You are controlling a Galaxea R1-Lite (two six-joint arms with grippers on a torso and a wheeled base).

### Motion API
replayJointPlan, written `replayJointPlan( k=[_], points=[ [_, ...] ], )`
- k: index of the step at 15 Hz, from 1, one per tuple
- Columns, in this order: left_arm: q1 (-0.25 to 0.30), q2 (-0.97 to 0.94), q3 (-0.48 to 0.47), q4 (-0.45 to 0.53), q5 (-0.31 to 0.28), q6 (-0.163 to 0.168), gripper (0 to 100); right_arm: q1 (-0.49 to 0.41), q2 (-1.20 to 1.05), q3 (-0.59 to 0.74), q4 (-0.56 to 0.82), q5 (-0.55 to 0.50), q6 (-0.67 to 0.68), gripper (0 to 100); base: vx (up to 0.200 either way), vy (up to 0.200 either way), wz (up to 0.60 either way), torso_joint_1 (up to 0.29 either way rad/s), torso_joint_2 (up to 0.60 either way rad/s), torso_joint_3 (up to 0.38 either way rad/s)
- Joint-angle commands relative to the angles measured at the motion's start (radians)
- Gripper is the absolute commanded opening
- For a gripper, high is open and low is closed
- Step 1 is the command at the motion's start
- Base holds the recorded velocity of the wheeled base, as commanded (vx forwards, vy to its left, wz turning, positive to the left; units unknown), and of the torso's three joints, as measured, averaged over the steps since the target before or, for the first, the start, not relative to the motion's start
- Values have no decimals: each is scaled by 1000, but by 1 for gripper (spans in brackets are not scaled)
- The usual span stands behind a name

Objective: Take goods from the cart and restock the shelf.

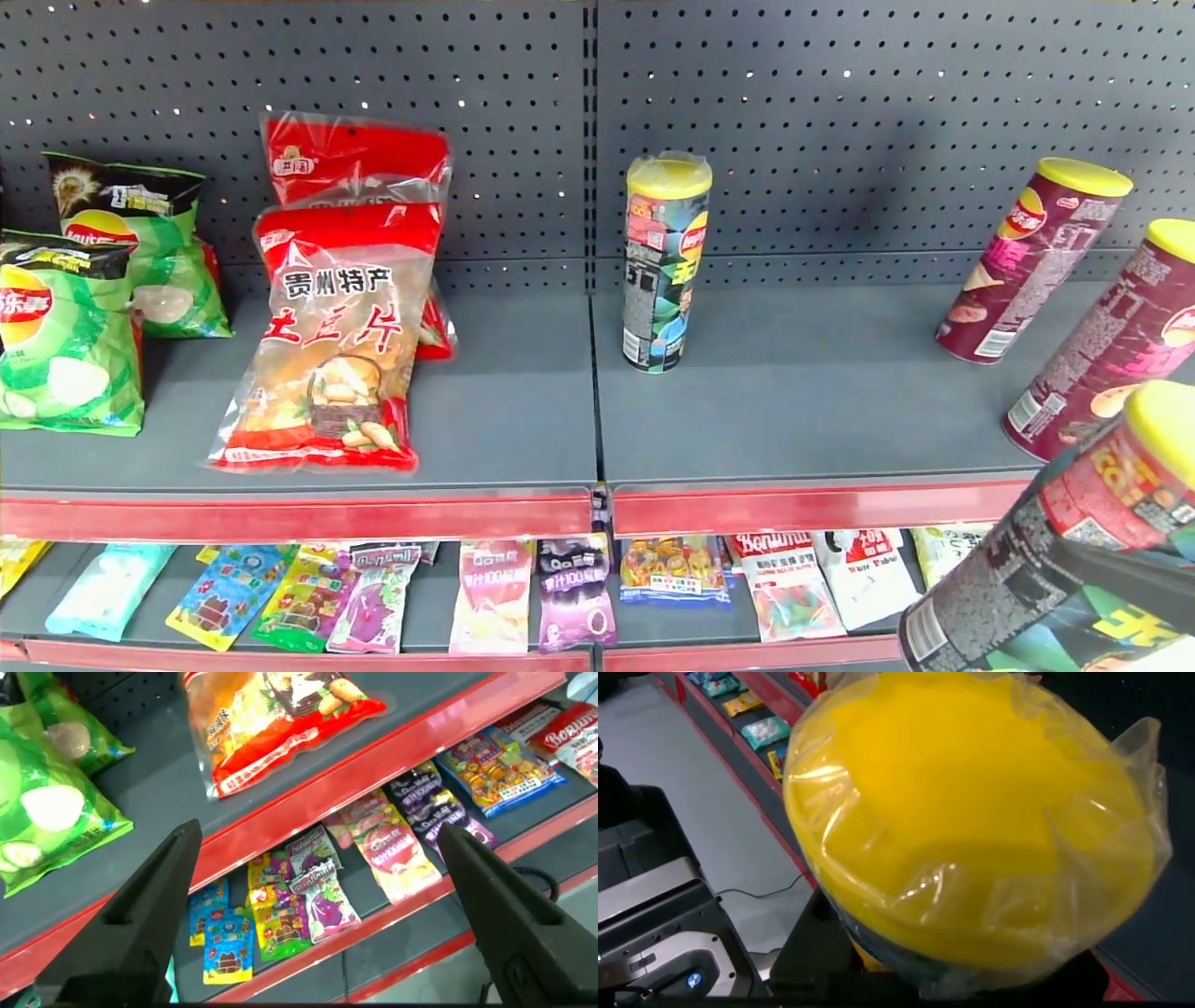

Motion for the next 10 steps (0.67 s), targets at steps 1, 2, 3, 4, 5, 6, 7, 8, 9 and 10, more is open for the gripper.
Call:
replayJointPlan(
  k=[1, 2, 3, 4, 5, 6, 7, 8, 9, 10],
  points=[
    [0, 3, 0, 0, 0, 0, 100, 0, 1, 0, 0, 0, 0, 0, 0, 0, 0, 0, 0, 0],
    [0, 3, 1, 0, 0, 0, 100, 0, 3, 0, 0, 0, 0, 0, 0, 0, 0, 0, 0, 0],
    [-2, 3, 3, 0, 0, 0, 100, 0, 3, 0, 0, 0, 0, 0, 0, 0, 0, 0, 0, 0],
    [0, 3, 4, 0, 0, 0, 100, 0, 3, 0, 0, 0, 0, 0, 0, 0, 0, 0, 0, 0],
    [0, 1, 6, 0, 0, 0, 100, 0, 3, 2, 1, -2, 0, 0, 200, 0, 0, 7, 7, 12],
    [0, 1, 6, 0, 0, 0, 100, 0, 3, 3, 1, -2, 0, 0, 200, 0, 0, -2, 7, 2],
    [-2, 3, 6, 0, 0, 0, 100, 0, 3, 3, 1, -2, 0, 0, 200, 0, 0, -17, -2, 7],
    [0, 3, 6, 0, 0, 0, 100, 0, 4, 5, 3, -2, 0, 0, 0, 0, 0, 0, 0, 0],
    [-2, 3, 6, 0, 0, 0, 100, 0, 7, 3, 3, -2, 0, 0, 0, 0, 0, 0, 0, 0],
    [-2, 1, 6, 0, 0, 0, 100, 0, 9, 2, 1, -2, 0, 0, 0, 0, 0, 0, 0, 0]
  ],
)
